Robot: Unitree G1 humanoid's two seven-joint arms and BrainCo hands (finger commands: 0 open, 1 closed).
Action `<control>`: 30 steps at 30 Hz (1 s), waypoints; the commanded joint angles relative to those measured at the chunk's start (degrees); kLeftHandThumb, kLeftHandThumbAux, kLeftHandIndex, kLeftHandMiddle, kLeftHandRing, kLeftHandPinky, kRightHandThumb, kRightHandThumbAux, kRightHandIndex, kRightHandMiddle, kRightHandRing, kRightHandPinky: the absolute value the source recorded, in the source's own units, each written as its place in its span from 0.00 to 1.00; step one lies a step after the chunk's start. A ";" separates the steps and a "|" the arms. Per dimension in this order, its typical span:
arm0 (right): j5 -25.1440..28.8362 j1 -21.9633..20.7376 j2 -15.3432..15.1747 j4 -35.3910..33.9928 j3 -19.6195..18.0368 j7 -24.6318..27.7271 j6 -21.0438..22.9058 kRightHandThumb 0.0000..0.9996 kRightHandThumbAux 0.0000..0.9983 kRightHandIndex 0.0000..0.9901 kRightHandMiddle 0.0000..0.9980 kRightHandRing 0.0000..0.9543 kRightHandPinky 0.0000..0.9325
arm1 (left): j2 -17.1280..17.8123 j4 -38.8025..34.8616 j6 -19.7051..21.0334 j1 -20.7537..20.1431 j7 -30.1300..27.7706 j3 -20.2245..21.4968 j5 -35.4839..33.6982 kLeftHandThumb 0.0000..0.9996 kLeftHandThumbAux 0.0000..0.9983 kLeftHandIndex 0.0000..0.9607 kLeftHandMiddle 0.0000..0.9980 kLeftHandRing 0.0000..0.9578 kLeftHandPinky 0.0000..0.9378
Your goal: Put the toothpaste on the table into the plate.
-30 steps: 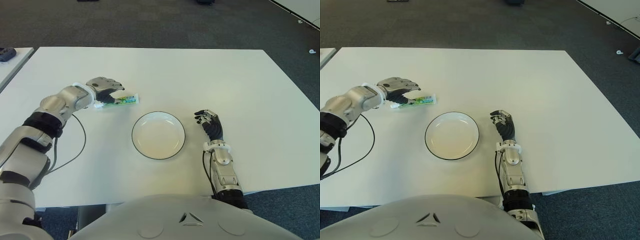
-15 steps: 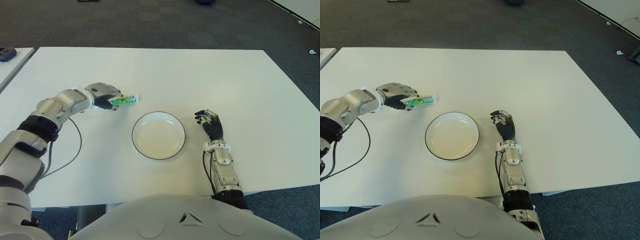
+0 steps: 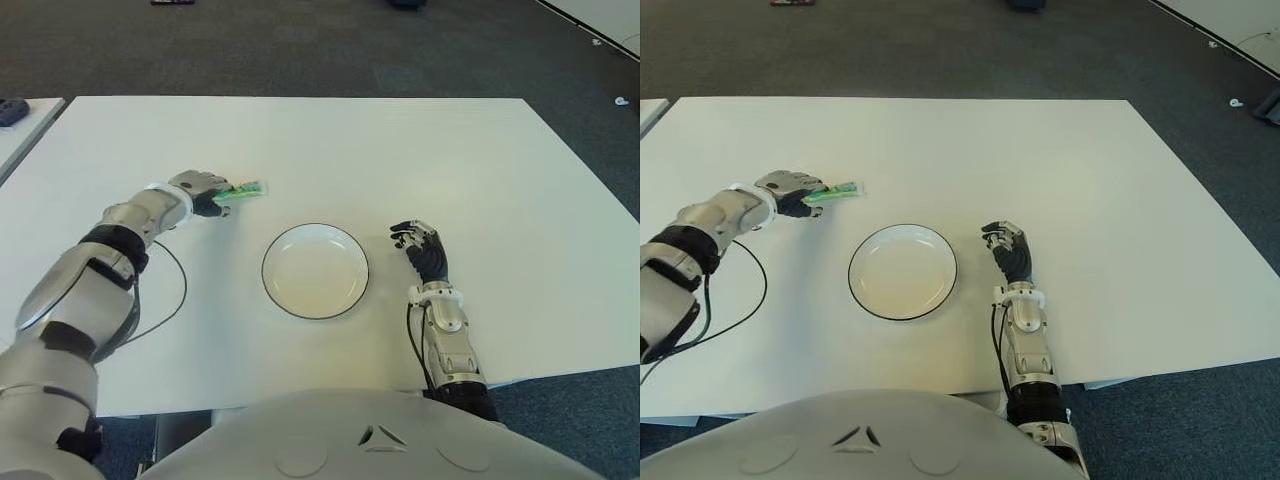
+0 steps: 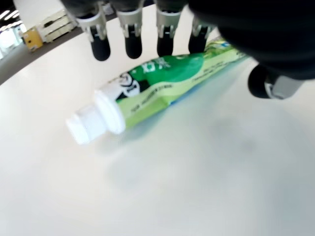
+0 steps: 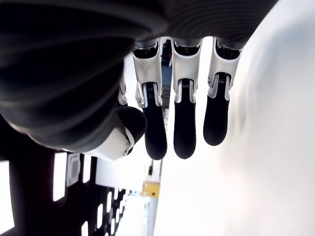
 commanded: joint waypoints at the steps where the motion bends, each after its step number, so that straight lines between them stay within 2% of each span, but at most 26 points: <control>1: 0.58 0.86 -0.17 -0.51 -0.32 -0.25 -0.92 0.71 0.73 0.43 0.43 0.44 0.47 | -3.47 6.11 1.49 1.01 0.46 -0.27 -1.27 0.53 0.28 0.00 0.00 0.00 0.00; 8: 0.60 1.44 -0.29 -1.18 -0.30 -0.34 -1.25 0.71 0.73 0.43 0.44 0.44 0.47 | -5.50 8.20 4.17 0.55 0.36 0.79 -4.07 0.54 0.30 0.00 0.00 0.00 0.01; 19: 0.93 1.61 -0.34 -1.19 -0.37 -0.03 -1.87 0.71 0.73 0.43 0.44 0.45 0.48 | -6.36 8.80 6.66 -0.39 -2.27 3.89 -9.45 0.53 0.31 0.00 0.00 0.00 0.01; 30: 0.92 1.67 -0.57 -1.15 -0.32 0.30 -2.24 0.71 0.73 0.43 0.44 0.45 0.48 | -7.13 8.17 8.78 -0.41 -1.87 7.82 -14.37 0.57 0.31 0.00 0.00 0.00 0.08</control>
